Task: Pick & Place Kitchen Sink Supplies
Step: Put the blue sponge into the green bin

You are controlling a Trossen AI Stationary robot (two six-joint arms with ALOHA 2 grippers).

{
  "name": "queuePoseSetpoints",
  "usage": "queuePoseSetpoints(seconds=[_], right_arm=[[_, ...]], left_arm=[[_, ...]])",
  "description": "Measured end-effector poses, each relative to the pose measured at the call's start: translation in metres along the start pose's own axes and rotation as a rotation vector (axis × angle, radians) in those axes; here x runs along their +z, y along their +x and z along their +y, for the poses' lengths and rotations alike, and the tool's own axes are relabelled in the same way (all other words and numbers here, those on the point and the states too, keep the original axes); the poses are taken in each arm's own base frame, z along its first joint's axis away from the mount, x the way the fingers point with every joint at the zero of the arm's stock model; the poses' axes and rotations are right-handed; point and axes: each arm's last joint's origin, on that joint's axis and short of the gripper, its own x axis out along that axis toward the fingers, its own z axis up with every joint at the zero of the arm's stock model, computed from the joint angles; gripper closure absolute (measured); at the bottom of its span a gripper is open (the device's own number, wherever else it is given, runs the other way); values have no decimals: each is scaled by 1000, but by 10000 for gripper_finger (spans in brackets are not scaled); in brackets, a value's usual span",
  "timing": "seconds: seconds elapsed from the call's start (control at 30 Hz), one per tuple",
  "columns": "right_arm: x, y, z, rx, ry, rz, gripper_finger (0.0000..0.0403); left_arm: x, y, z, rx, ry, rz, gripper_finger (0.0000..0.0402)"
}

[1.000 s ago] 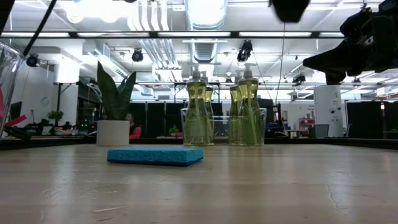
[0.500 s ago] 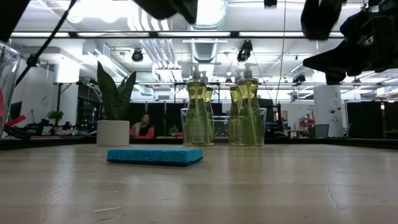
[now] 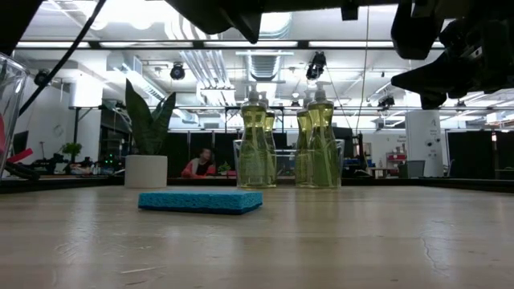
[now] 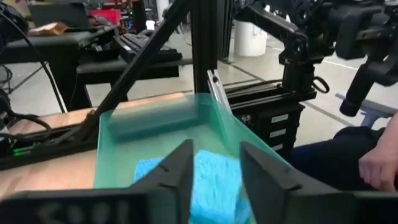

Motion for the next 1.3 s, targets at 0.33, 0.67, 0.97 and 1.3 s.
queuePoseSetpoints(seconds=[0.33,0.67,0.97,1.3], right_arm=[[0,0,0,0,0,0,394],[0,0,0,0,-1,0,394],[0,0,0,0,-1,0,394],[0,0,0,0,-1,-2,394]], left_arm=[[6,-17,-13,-39,-40,320,205],[4,-66,-38,64,87,850,218],[-5,-101,-39,314,238,1039,228],[-34,-136,-5,424,190,1166,235]])
